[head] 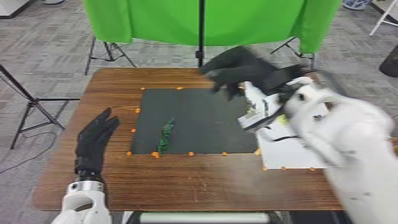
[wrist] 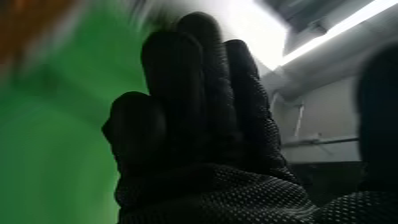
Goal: Arrange flowers
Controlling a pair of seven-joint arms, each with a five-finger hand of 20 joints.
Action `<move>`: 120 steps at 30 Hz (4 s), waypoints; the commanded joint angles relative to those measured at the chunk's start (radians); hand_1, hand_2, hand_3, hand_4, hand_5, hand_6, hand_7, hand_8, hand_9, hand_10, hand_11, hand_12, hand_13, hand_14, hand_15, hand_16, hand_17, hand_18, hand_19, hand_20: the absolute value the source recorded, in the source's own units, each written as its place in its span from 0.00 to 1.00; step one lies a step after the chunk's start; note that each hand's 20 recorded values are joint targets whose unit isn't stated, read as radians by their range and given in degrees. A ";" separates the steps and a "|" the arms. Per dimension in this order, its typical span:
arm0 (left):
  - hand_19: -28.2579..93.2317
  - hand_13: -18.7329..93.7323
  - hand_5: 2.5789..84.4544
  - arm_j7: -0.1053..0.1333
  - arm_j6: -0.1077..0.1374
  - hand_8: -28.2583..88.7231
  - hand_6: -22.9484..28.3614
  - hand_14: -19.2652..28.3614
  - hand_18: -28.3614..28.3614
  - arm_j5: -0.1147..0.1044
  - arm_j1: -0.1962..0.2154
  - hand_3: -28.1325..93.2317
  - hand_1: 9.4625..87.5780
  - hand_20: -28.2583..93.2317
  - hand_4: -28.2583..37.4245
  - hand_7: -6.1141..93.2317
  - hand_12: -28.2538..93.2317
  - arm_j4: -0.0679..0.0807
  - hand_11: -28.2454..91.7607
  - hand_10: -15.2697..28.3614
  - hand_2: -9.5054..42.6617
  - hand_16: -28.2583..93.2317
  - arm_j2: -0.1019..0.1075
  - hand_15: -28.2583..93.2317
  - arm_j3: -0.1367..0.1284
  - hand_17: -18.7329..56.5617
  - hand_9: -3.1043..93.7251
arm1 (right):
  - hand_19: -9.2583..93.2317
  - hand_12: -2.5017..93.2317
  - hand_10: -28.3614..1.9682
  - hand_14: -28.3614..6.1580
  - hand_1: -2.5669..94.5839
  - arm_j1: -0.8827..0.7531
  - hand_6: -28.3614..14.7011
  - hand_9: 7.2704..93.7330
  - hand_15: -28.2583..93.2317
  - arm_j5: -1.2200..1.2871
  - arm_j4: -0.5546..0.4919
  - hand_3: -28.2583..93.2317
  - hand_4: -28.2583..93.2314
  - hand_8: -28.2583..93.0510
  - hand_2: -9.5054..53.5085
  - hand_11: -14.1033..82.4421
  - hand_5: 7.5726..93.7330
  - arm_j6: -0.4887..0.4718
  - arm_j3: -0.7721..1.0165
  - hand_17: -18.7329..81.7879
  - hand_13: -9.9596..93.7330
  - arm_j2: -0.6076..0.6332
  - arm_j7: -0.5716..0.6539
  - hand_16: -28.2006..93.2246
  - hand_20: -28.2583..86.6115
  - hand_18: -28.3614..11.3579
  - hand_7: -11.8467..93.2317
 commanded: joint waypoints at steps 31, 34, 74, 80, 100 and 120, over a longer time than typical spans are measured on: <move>0.25 0.50 0.51 -0.012 -0.029 0.18 0.49 0.69 0.70 -0.009 0.051 0.80 0.15 0.40 0.04 0.16 0.33 -0.009 0.34 0.62 0.10 0.23 -0.012 0.33 -0.032 0.39 0.51 | 1.00 0.27 0.45 0.59 0.41 -0.570 0.58 0.80 0.73 -0.789 0.238 0.73 0.01 0.17 0.00 0.39 0.69 0.113 0.384 0.73 0.85 0.131 0.072 0.47 0.66 0.35 0.30; 0.25 0.50 0.51 -0.008 -0.031 0.18 0.49 0.69 0.70 -0.008 0.056 0.80 0.15 0.40 0.04 0.16 0.33 -0.010 0.34 0.62 0.11 0.23 -0.015 0.33 -0.030 0.39 0.51 | 1.00 0.27 0.45 0.59 0.40 -0.576 0.58 0.81 0.73 -0.781 0.220 0.74 0.02 0.17 0.00 0.39 0.70 0.100 0.389 0.73 0.85 0.133 0.065 0.47 0.66 0.35 0.30; 0.25 0.50 0.51 -0.018 -0.052 0.18 0.50 0.69 0.69 0.000 0.031 0.80 0.15 0.40 0.04 0.16 0.33 0.002 0.34 0.61 0.10 0.23 -0.015 0.33 -0.016 0.39 0.51 | 1.00 0.37 0.63 0.78 0.67 -0.090 0.67 0.98 0.70 -0.771 0.270 0.66 0.08 0.34 0.00 0.45 0.84 0.375 -0.309 0.85 0.99 -0.129 -0.005 0.49 0.72 0.47 0.42; 0.25 0.50 0.51 -0.023 -0.057 0.18 0.50 0.69 0.69 0.000 0.027 0.80 0.15 0.40 0.04 0.16 0.33 0.007 0.34 0.61 0.10 0.23 -0.016 0.33 -0.011 0.39 0.51 | 1.00 0.37 0.63 0.78 0.67 -0.036 0.67 0.98 0.70 -0.842 0.400 0.65 0.09 0.34 0.00 0.46 0.84 0.350 -0.391 0.85 0.99 -0.260 -0.012 0.50 0.72 0.47 0.41; 0.25 0.50 0.51 -0.042 -0.099 0.19 0.50 0.69 0.69 0.009 0.032 0.80 0.16 0.40 0.07 0.15 0.33 0.008 0.34 0.61 0.09 0.23 -0.016 0.33 -0.022 0.38 0.51 | 1.00 0.28 0.59 0.76 0.87 -0.066 0.64 0.95 0.70 -0.889 0.499 0.00 0.53 0.34 0.00 0.52 0.82 0.307 -0.412 0.85 0.98 -0.372 -0.008 0.50 0.72 0.47 0.41; 0.25 0.50 0.50 -0.047 -0.108 0.19 0.50 0.69 0.69 0.010 0.034 0.80 0.16 0.40 0.08 0.15 0.33 0.007 0.33 0.61 0.08 0.23 -0.018 0.33 -0.025 0.38 0.51 | 1.00 0.28 0.55 0.73 0.37 -0.138 0.61 0.96 0.70 -0.795 0.326 0.72 0.11 0.16 0.00 0.53 0.79 0.333 -0.342 0.85 0.99 -0.273 0.040 0.49 0.72 0.45 0.34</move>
